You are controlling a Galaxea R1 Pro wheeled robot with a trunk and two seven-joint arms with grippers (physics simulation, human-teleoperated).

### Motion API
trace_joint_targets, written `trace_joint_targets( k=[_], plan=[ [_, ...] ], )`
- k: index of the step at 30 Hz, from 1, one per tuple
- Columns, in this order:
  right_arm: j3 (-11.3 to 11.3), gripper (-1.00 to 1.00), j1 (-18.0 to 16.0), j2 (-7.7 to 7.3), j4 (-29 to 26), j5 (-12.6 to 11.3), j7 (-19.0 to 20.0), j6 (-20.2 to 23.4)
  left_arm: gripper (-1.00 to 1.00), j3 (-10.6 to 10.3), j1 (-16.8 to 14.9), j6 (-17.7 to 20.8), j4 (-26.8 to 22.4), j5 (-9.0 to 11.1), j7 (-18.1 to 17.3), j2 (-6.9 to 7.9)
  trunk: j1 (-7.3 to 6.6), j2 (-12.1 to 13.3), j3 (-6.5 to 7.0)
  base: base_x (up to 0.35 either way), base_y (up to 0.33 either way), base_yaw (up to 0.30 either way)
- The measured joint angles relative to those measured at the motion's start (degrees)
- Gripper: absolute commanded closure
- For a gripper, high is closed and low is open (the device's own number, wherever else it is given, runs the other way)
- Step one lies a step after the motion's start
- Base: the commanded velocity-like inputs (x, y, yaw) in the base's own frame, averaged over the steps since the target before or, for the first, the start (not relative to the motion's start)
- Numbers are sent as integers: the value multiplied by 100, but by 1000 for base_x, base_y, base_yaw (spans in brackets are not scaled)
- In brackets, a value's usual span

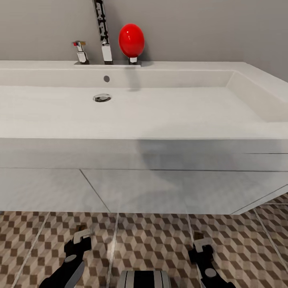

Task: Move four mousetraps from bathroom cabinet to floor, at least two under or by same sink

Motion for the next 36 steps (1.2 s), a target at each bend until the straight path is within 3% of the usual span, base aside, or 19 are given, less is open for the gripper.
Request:
trace_joint_targets(
  k=[6, 28, 36],
  plan=[
    [-5, 100, 0, 4, 19, -1, 3, -338, 100, -43, 0, -193, 25, -2, -48, -7, 0, 0, 0, 0, 0, 0],
    [-11, 100, 0, 0, 7, -2, -6, -377, 100, -129, 0, -170, 28, -2, -21, 1, 0, 0, 0, 0, 0, 0],
    [-10, 100, 0, 0, 5, -2, -6, -371, 100, -129, 1, -169, 29, -9, 11, 1, 21, -10, -177, 0, 0, 0]
  ],
)
